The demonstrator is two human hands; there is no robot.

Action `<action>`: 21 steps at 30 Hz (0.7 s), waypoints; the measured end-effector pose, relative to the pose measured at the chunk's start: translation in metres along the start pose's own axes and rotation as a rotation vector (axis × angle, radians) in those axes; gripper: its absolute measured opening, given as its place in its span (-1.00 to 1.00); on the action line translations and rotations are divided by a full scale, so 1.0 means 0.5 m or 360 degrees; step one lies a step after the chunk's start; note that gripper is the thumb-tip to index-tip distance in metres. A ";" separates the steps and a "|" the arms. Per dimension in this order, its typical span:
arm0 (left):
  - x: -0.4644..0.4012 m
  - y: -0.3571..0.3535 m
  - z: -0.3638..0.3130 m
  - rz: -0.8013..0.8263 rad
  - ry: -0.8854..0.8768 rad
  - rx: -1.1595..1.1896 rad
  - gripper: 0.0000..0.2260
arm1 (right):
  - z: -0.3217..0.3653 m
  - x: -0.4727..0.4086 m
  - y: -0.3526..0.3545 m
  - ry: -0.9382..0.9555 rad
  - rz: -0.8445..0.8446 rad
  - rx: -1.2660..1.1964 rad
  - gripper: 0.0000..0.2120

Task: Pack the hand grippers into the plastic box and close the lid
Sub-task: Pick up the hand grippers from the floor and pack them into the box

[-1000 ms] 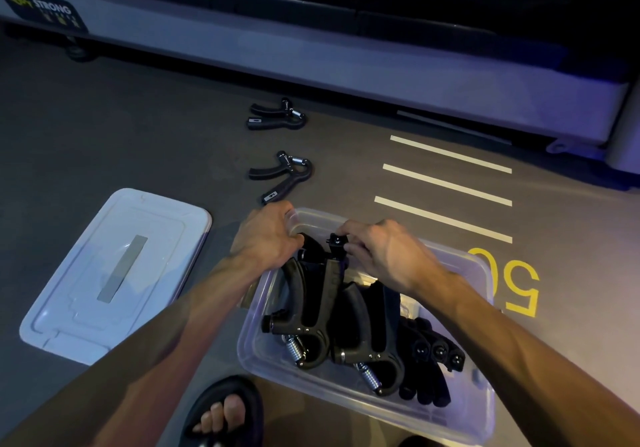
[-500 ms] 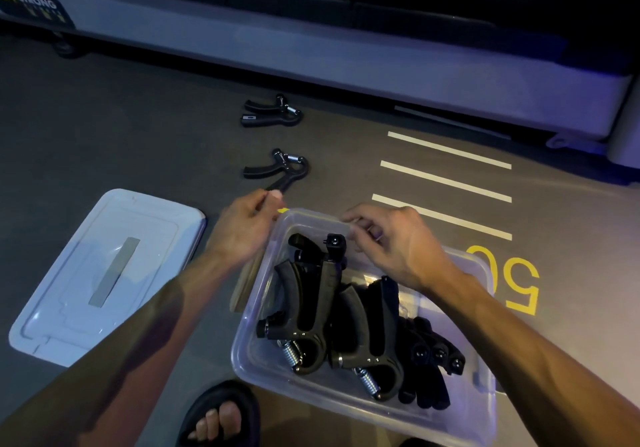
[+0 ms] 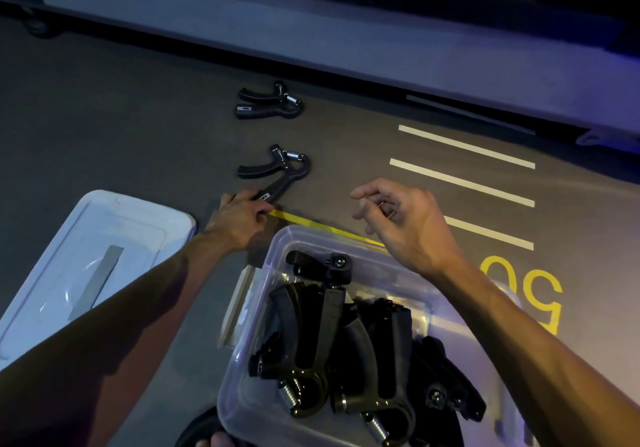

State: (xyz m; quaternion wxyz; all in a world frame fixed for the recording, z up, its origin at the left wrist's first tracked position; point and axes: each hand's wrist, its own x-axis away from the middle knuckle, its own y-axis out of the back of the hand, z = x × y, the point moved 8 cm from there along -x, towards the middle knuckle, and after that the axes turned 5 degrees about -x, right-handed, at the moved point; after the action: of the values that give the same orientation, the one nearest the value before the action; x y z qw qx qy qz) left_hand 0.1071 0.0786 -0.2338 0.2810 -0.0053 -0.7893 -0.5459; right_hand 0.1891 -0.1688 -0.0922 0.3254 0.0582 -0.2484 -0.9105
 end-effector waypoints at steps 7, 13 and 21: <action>0.006 0.015 -0.014 -0.0017 -0.0109 0.0042 -0.73 | 0.010 -0.003 -0.002 0.0013 0.0038 0.0071 -0.85; 0.063 0.131 -0.042 -0.0571 -0.0193 0.0277 -0.89 | 0.053 0.014 0.010 0.0078 -0.0013 0.0125 -0.83; 0.190 0.281 -0.093 -0.0897 -0.0252 0.0563 -0.90 | 0.131 0.074 0.024 0.0260 -0.0075 0.0228 -0.80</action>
State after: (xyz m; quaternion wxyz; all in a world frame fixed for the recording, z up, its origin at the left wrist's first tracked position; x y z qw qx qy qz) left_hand 0.0914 0.0669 -0.0590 0.0534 0.2194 -0.8616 -0.4546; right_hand 0.1496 -0.1725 -0.0272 0.3179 0.1613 -0.2841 -0.8900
